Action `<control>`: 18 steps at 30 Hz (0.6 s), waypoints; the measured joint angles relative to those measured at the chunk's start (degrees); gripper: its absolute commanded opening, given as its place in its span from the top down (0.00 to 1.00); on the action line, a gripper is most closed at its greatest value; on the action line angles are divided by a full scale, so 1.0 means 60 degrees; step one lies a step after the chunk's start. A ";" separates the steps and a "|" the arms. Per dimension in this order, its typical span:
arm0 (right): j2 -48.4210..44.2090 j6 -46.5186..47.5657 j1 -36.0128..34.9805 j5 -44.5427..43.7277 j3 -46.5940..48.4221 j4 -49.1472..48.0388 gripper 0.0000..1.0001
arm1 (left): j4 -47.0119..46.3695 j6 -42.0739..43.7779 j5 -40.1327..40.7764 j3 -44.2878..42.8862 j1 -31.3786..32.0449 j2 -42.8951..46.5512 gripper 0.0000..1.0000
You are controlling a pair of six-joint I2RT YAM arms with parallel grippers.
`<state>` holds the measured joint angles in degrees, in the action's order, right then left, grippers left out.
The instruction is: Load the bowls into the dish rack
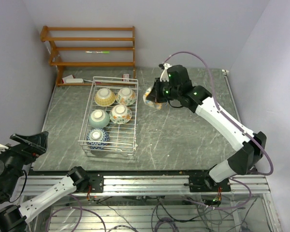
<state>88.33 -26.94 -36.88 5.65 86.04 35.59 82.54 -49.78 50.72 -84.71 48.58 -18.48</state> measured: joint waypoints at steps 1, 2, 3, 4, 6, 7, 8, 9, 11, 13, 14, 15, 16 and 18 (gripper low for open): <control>-0.0135 -0.0248 -0.0066 0.0517 0.0127 -0.0401 1.00 | 0.0000 0.0000 -0.0004 0.0000 0.0000 0.0000 0.01; -0.0226 -0.0521 -0.0149 0.1020 0.0182 -0.0871 1.00 | -0.0004 0.0000 -0.0007 0.0000 0.0000 0.0000 0.01; -0.0284 -0.0852 -0.0255 0.1494 0.0157 -0.1399 1.00 | -0.0004 0.0004 -0.0018 0.0000 0.0000 -0.0004 0.01; -0.0299 -0.1213 -0.0390 0.1949 0.0066 -0.2011 1.00 | -0.0004 0.0004 -0.0033 0.0000 0.0000 -0.0004 0.01; -0.0273 -0.1891 -0.0718 0.2637 -0.0291 -0.3209 1.00 | -0.0007 0.0004 -0.0062 0.0000 0.0000 -0.0015 0.01; -0.0233 -0.2269 -0.0922 0.2951 -0.0554 -0.3854 1.00 | -0.0011 0.0004 -0.0073 0.0000 0.0000 -0.0022 0.01; -0.0171 -0.2637 -0.1122 0.3242 -0.0860 -0.4492 1.00 | -0.0015 0.0004 -0.0095 0.0000 0.0000 -0.0025 0.01; -0.0095 -0.2969 -0.1275 0.3468 -0.1118 -0.4998 1.00 | -0.0029 0.0007 -0.0113 0.0000 0.0000 -0.0029 0.01; 0.0204 -0.3752 -0.1606 0.3920 -0.1774 -0.6291 1.00 | -0.0091 0.0011 -0.0157 0.0000 0.0000 -0.0047 0.01; 0.0634 -0.4390 -0.1814 0.4175 -0.2288 -0.7369 1.00 | -0.0153 0.0015 -0.0193 0.0000 0.0000 -0.0091 0.01; 0.0852 -0.4615 -0.1858 0.4211 -0.2484 -0.7748 1.00 | -0.0178 0.0018 -0.0226 0.0000 0.0000 -0.0113 0.01; 0.1049 -0.4819 -0.1883 0.4226 -0.2659 -0.8091 1.00 | -0.0208 0.0051 -0.0255 0.0004 0.0000 -0.0131 0.01; 0.1220 -0.5027 -0.1887 0.4211 -0.2845 -0.8433 1.00 | -0.0233 0.0062 -0.0288 0.0004 0.0000 -0.0153 0.01; 0.1453 -0.5406 -0.1872 0.4116 -0.3209 -0.9001 1.00 | -0.0277 0.0076 -0.0353 0.0004 0.0000 -0.0182 0.01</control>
<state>97.06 -59.37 -48.12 30.35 66.78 -18.41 80.88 -49.32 48.60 -84.68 48.58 -19.57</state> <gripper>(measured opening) 0.031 0.989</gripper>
